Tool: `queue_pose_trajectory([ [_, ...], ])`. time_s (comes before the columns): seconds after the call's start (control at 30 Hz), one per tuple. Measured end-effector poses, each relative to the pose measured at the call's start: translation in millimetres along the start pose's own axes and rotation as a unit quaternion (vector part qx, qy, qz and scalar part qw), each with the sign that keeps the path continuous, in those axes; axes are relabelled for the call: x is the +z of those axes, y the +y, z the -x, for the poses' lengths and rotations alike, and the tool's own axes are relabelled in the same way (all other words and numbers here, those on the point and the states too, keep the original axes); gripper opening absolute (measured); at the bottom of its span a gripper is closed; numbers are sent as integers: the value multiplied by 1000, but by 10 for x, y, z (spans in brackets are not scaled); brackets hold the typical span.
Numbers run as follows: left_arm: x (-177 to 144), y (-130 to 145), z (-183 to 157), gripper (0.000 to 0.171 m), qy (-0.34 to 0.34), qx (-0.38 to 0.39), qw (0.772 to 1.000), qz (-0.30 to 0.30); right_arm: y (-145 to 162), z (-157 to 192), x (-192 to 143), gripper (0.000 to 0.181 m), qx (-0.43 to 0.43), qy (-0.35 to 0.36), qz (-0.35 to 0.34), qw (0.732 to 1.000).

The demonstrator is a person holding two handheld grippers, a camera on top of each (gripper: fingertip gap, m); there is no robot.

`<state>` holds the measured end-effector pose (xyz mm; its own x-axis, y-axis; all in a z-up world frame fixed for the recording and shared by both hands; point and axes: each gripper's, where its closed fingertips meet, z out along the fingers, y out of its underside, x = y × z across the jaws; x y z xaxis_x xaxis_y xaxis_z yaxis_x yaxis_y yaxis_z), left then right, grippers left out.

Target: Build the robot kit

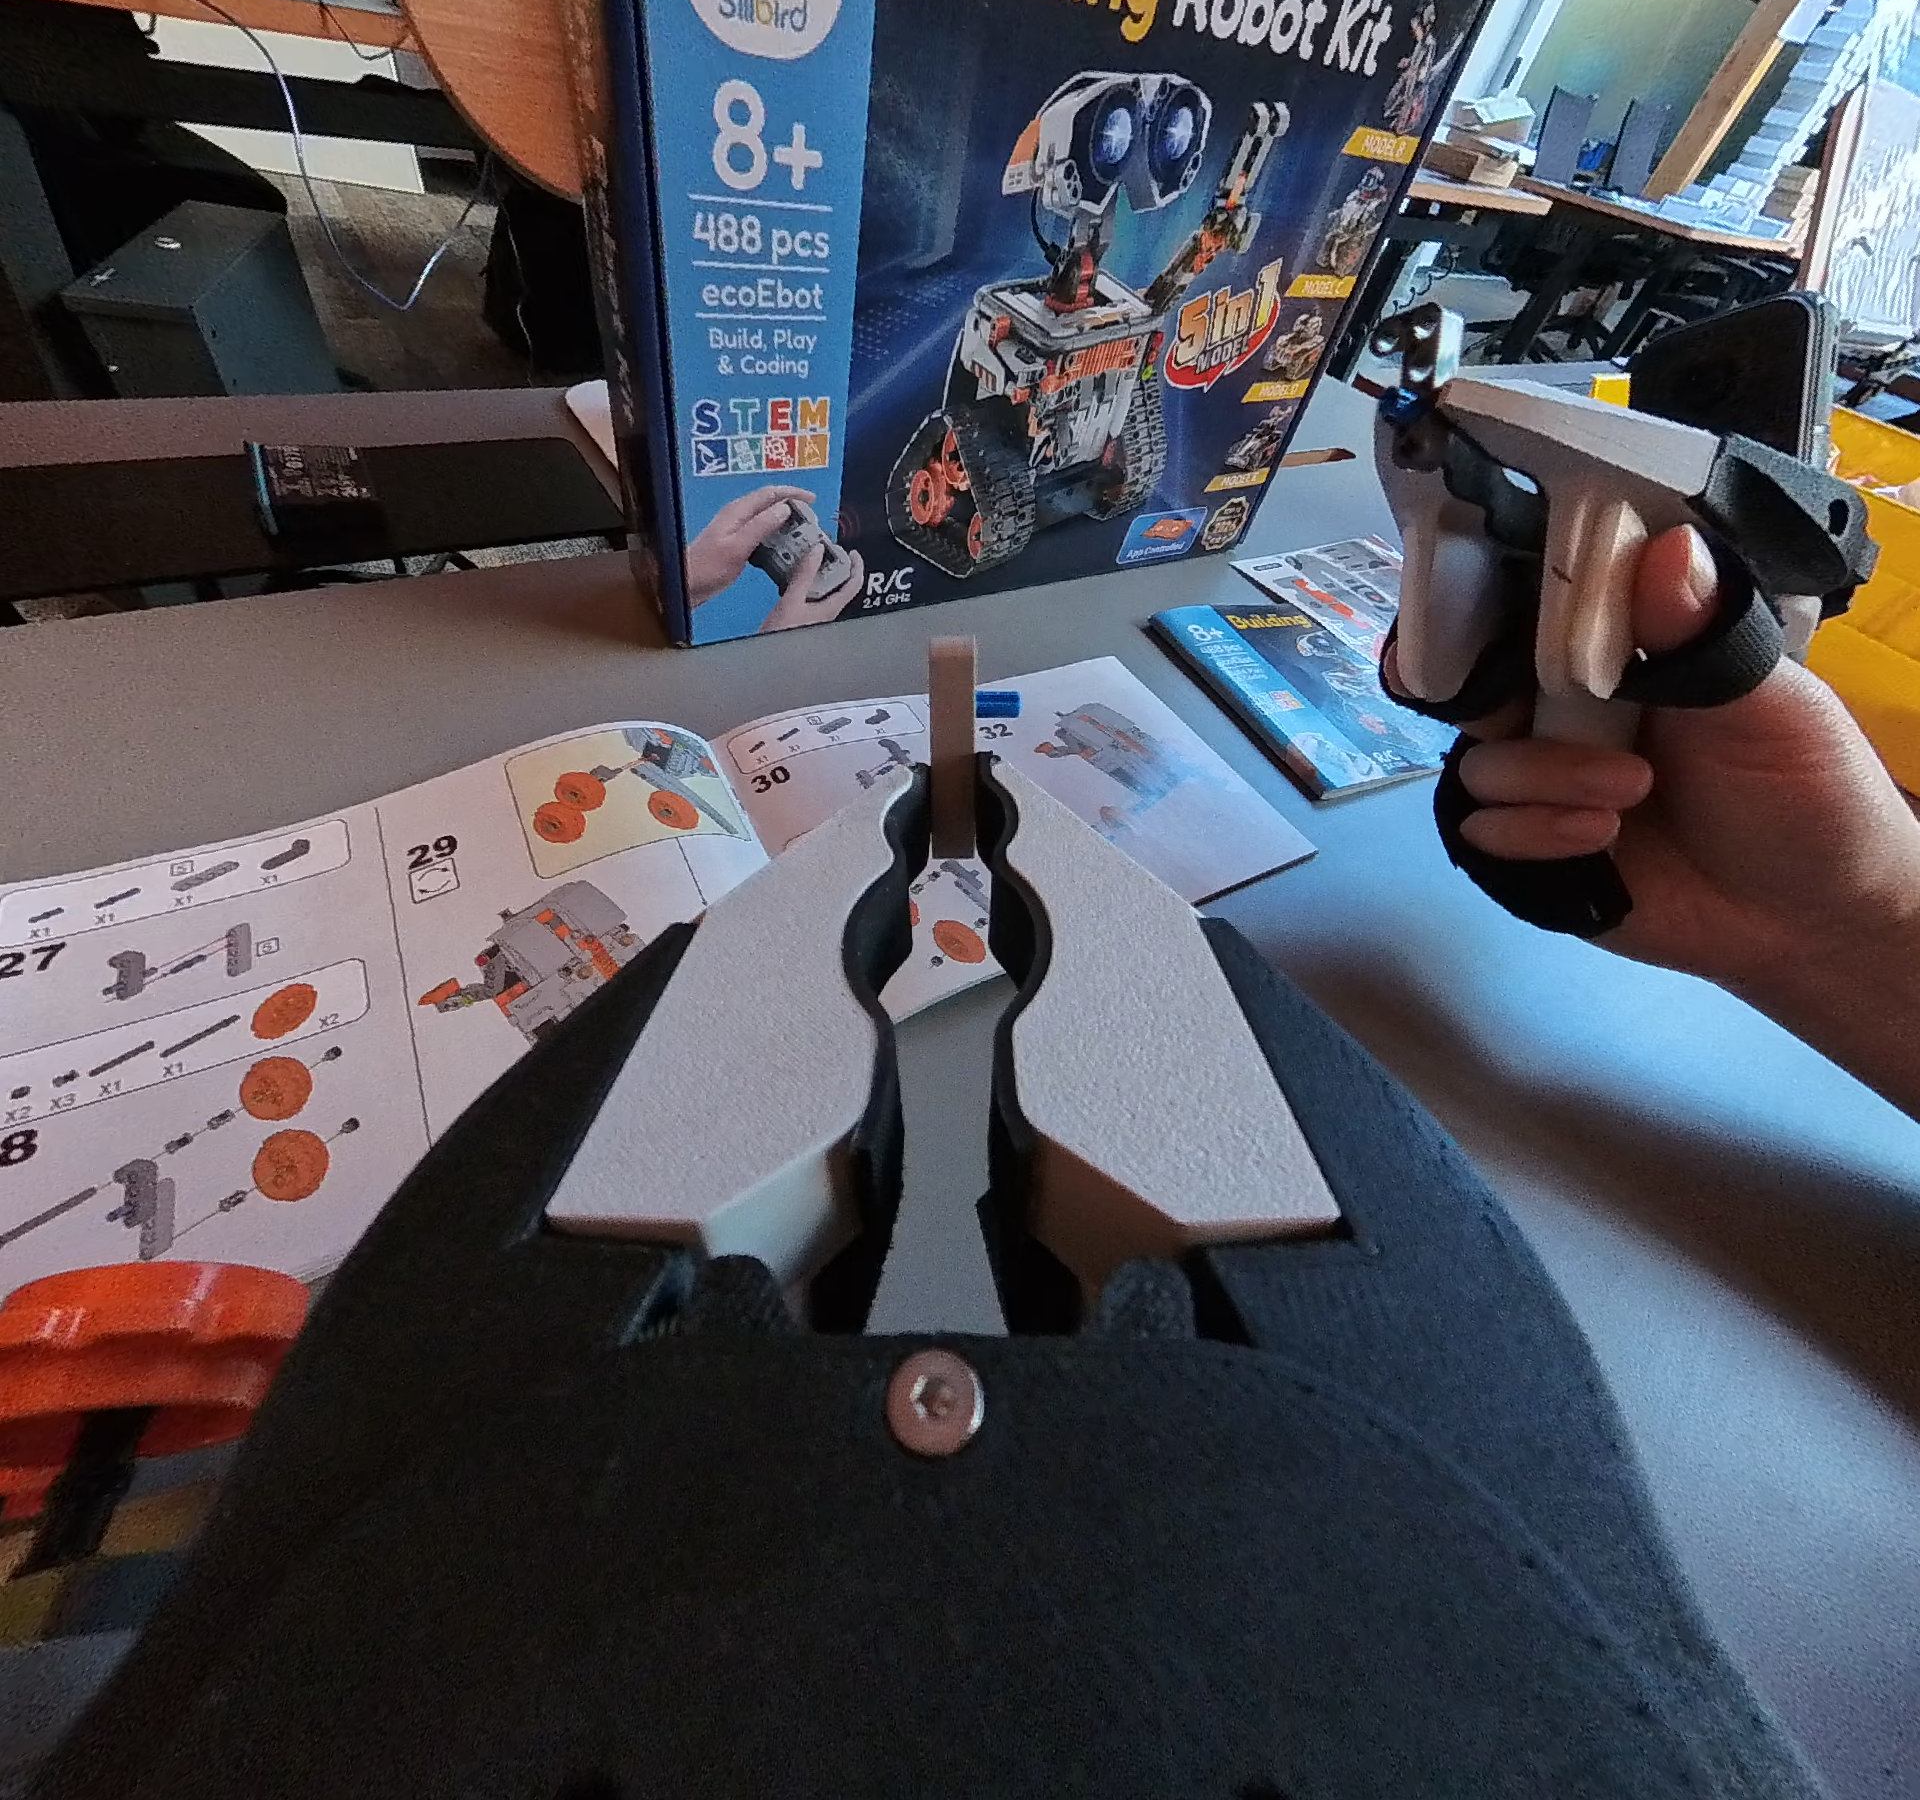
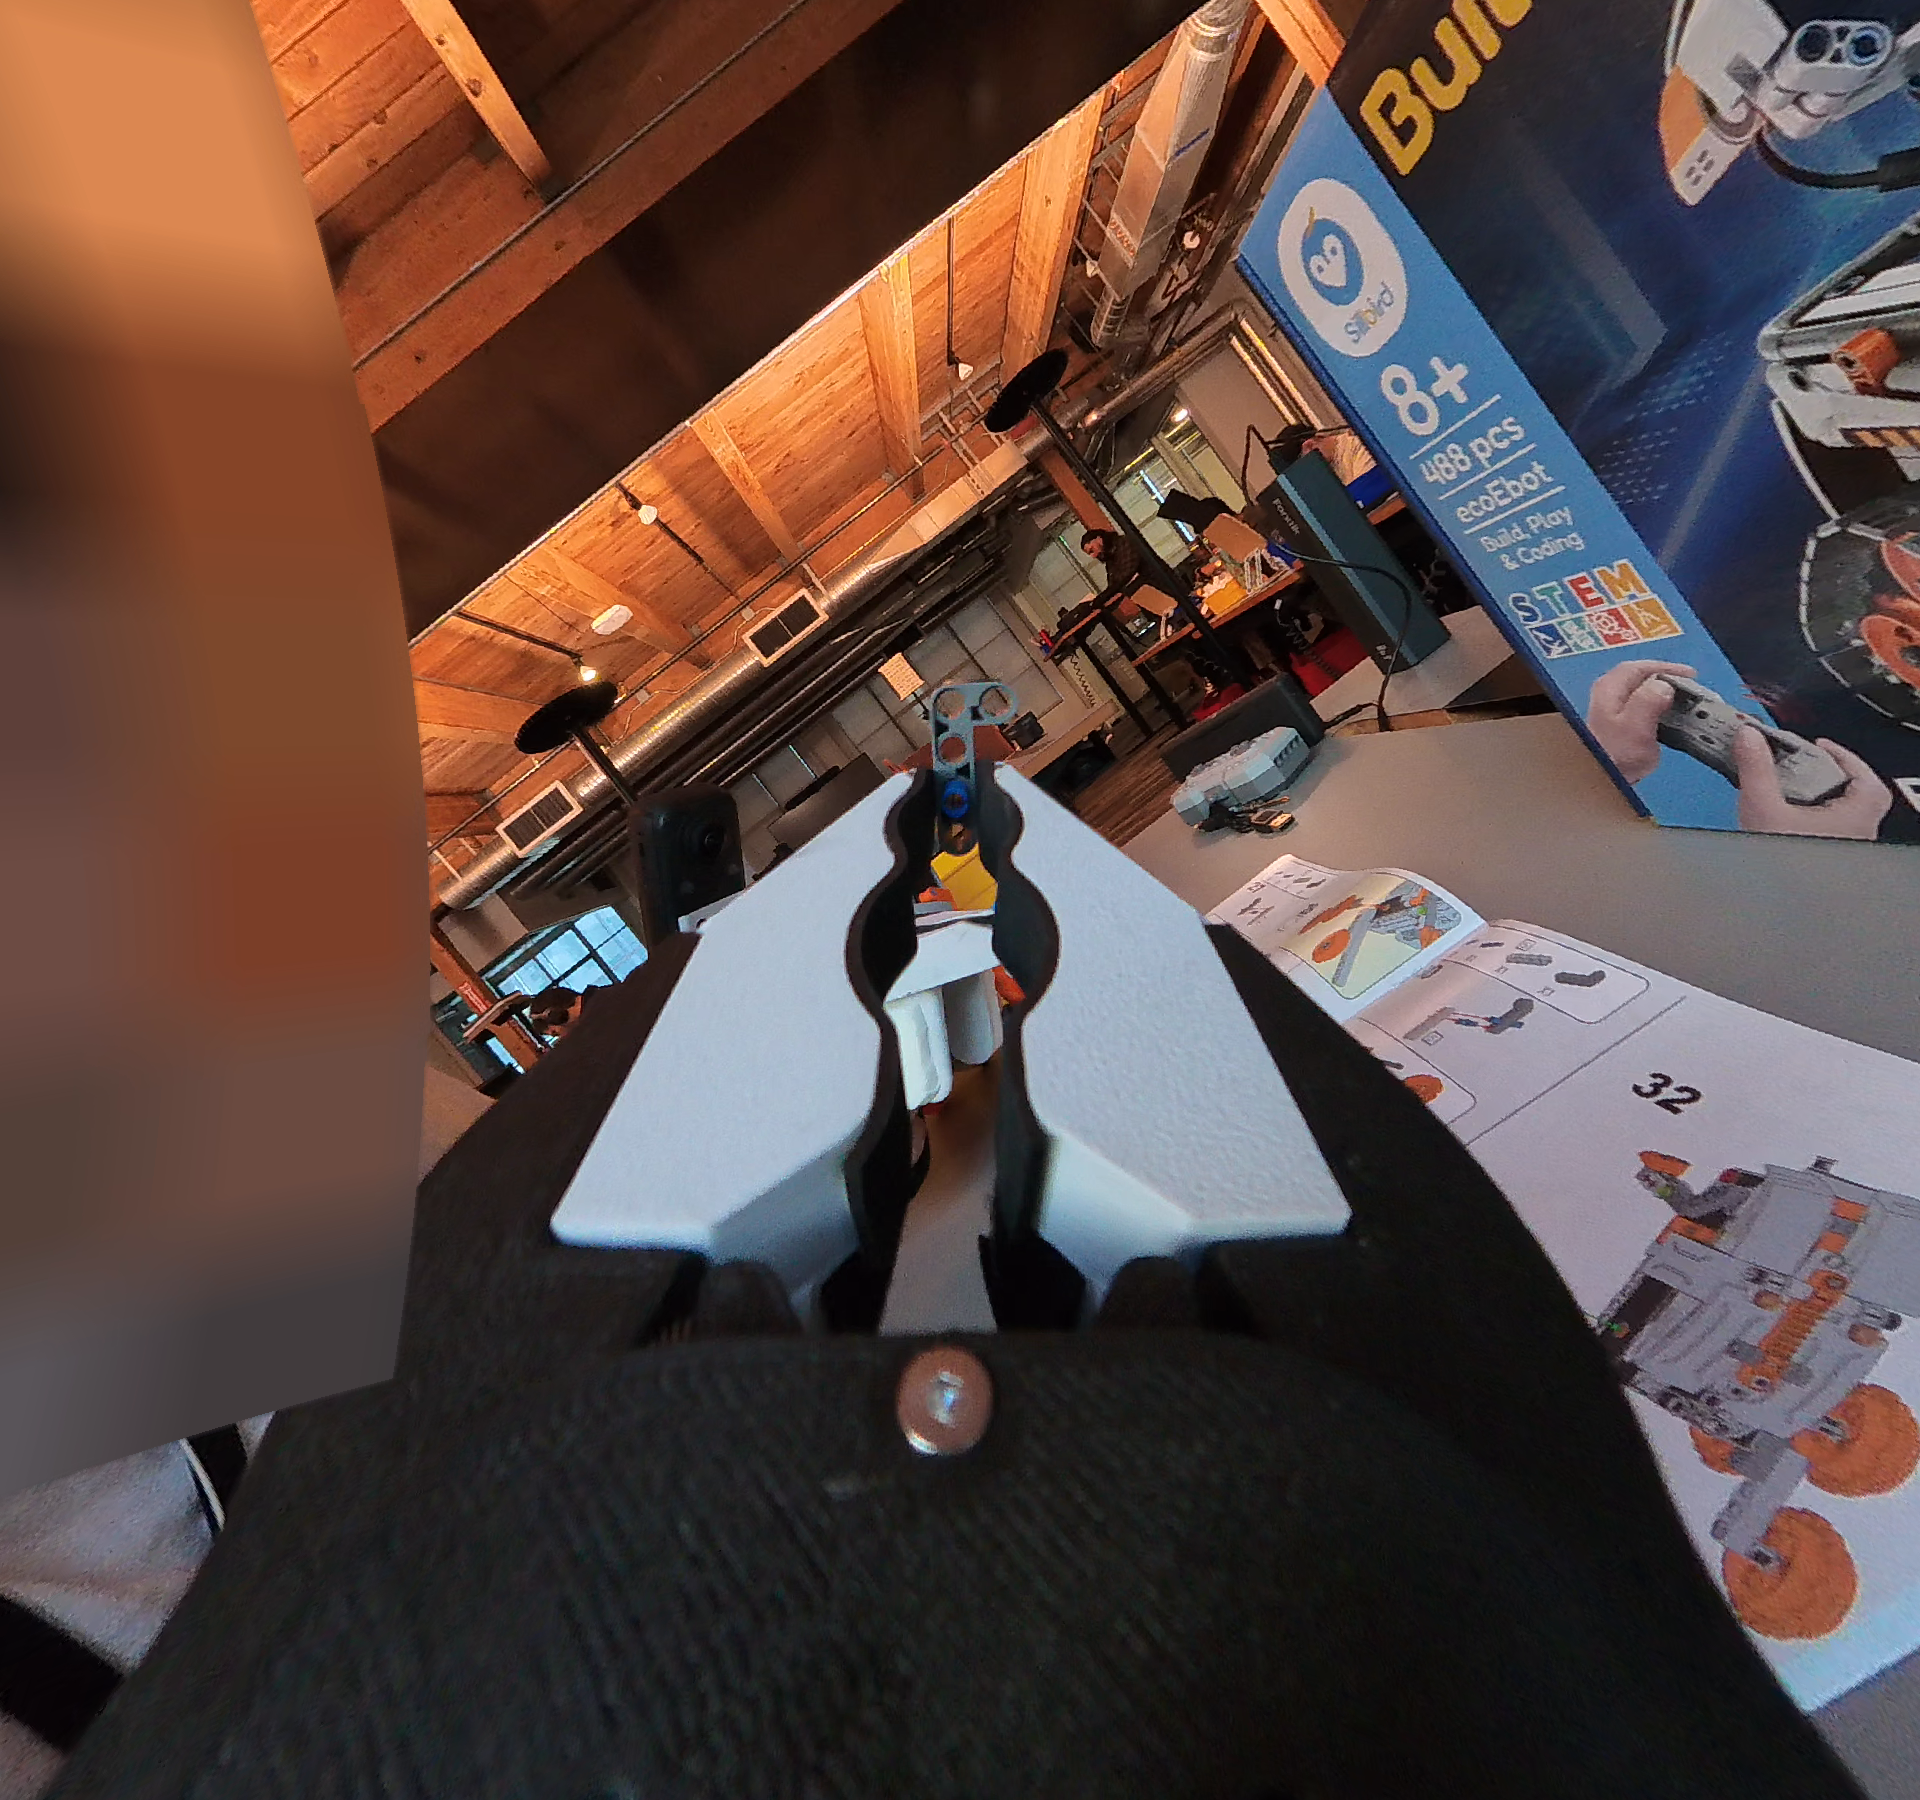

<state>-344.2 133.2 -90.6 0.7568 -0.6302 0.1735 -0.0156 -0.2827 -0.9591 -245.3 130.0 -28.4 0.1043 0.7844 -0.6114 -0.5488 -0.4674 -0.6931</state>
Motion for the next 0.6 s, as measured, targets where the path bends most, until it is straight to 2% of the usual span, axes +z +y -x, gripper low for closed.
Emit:
queue_pose_trajectory([
  [0.6, 1, 2, 10, 5, -2, 1, 1000, 1, 27, -8, 8, 6, 1, 3, 8, 1000],
])
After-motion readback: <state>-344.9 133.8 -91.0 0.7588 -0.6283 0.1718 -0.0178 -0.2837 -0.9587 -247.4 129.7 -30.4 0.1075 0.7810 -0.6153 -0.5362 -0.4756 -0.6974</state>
